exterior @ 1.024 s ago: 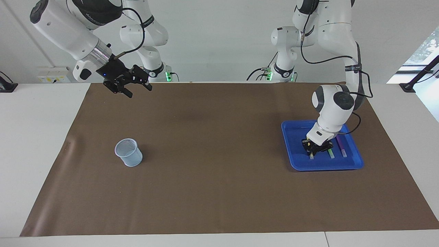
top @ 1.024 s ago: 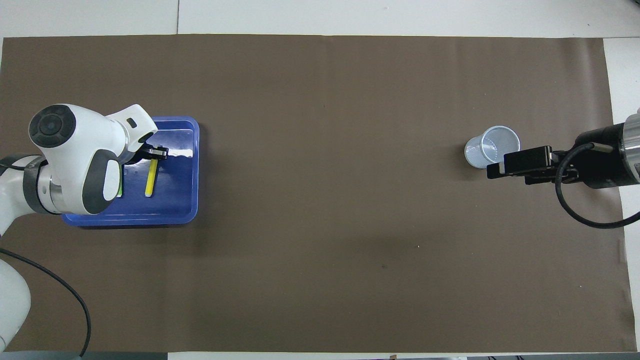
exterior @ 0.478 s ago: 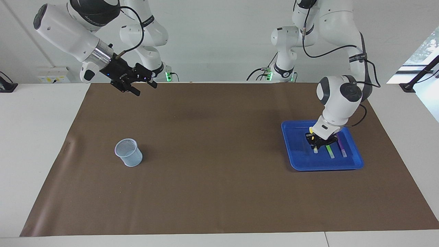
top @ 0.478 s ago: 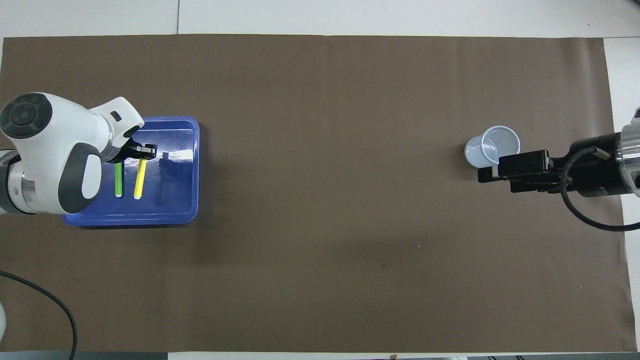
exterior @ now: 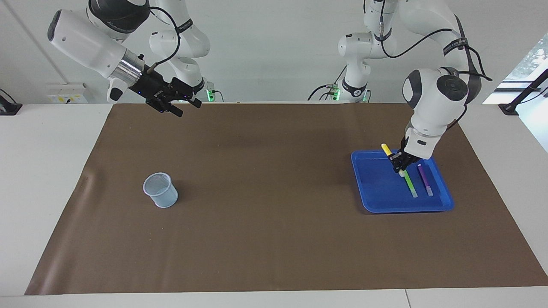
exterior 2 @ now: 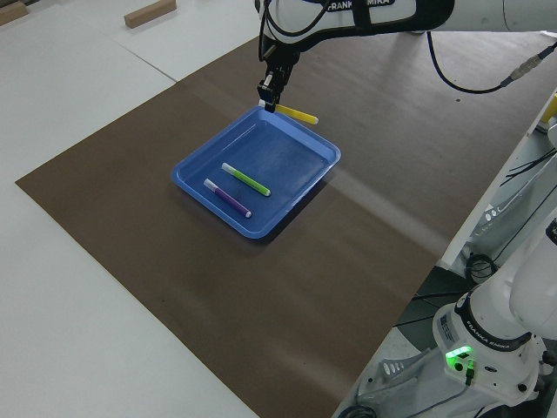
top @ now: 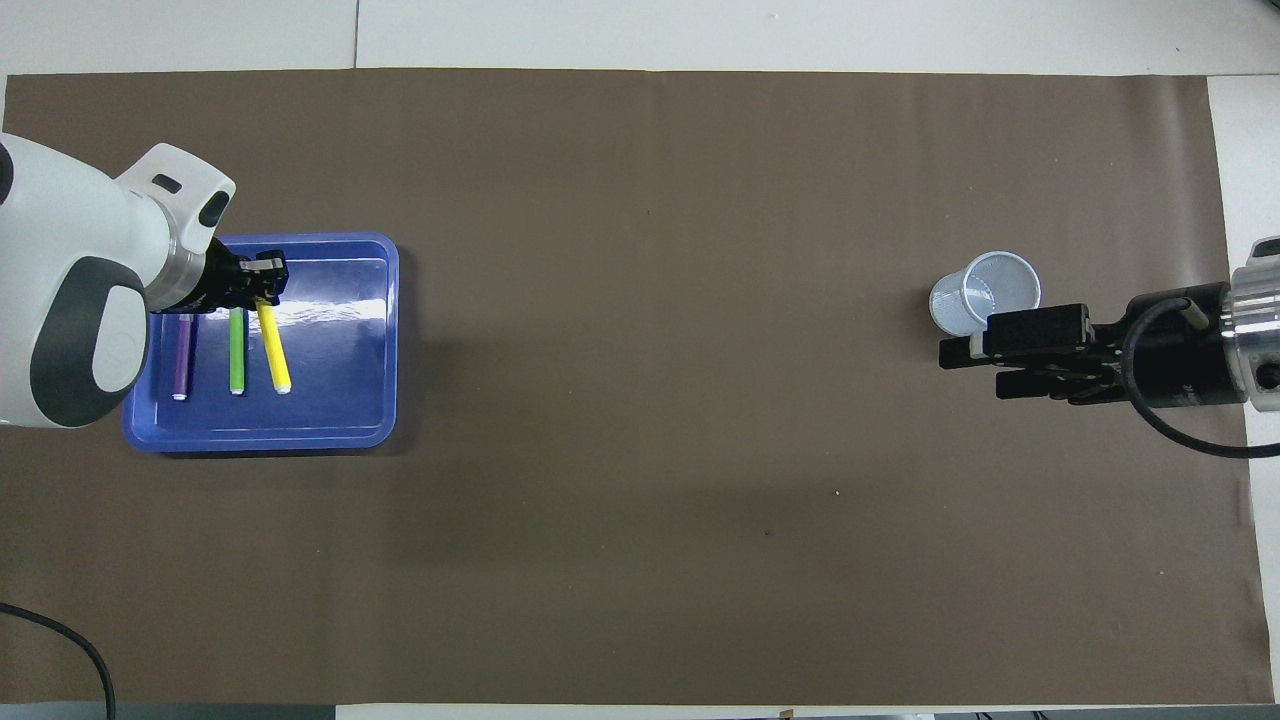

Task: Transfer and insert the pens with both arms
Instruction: 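Lift the yellow pen toward the right gripper while the right gripper reaches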

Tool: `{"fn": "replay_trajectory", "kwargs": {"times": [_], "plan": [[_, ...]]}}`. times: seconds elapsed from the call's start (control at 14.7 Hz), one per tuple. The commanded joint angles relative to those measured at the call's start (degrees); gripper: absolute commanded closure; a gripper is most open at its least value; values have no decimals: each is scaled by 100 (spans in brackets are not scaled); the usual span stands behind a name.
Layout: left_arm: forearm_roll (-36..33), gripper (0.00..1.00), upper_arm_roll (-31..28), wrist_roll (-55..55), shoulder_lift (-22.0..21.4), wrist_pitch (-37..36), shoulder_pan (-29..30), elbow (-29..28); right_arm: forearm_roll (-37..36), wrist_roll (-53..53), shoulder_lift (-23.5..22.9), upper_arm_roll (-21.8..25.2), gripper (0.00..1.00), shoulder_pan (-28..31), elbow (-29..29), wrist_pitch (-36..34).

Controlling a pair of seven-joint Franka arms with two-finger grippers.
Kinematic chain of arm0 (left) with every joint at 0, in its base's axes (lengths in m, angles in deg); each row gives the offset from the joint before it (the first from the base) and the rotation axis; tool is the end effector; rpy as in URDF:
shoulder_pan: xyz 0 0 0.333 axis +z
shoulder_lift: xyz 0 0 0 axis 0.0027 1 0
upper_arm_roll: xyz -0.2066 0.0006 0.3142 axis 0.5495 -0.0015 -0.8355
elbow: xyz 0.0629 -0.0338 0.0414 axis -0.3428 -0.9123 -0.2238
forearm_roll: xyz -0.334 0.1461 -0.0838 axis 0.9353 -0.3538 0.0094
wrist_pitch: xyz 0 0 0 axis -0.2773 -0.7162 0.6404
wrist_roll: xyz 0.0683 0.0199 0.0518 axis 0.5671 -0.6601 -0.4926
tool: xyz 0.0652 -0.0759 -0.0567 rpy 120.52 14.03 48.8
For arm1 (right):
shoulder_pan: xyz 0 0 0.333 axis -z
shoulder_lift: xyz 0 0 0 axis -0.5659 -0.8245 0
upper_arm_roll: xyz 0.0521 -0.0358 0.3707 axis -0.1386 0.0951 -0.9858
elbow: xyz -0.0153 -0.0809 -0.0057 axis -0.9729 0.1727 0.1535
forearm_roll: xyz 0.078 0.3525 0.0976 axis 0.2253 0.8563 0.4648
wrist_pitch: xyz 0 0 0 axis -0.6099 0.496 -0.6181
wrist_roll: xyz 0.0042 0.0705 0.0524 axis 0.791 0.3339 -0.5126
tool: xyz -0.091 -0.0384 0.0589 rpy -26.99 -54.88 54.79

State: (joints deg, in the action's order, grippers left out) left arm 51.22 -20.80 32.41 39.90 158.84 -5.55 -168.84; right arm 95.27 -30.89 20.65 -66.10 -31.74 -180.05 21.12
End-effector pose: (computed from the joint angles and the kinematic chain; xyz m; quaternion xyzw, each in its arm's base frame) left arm 0.5755 -0.0875 0.5011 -0.9891 -0.1458 -0.0227 0.0020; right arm 0.4689 0.0460 0.6170 -0.9321 0.1060 0.0416 0.3440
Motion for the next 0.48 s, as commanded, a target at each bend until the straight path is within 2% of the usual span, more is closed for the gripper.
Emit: {"fn": "replay_trajectory", "kwargs": {"times": [0.0, 0.34, 0.41], "plan": [[407, 100, -16, -1626, -68, -135, -465, 21, 205, -87, 247, -51, 0, -26, -321, 266], [1312, 100, -16, -4844, -42, 242, -1177, 65, 319, -114, 309, -95, 0, -43, -532, 538], [1523, 100, -16, -5338, -42, 348, -1309, 73, 380, -79, 309, -121, 0, -218, -628, 713]]}}
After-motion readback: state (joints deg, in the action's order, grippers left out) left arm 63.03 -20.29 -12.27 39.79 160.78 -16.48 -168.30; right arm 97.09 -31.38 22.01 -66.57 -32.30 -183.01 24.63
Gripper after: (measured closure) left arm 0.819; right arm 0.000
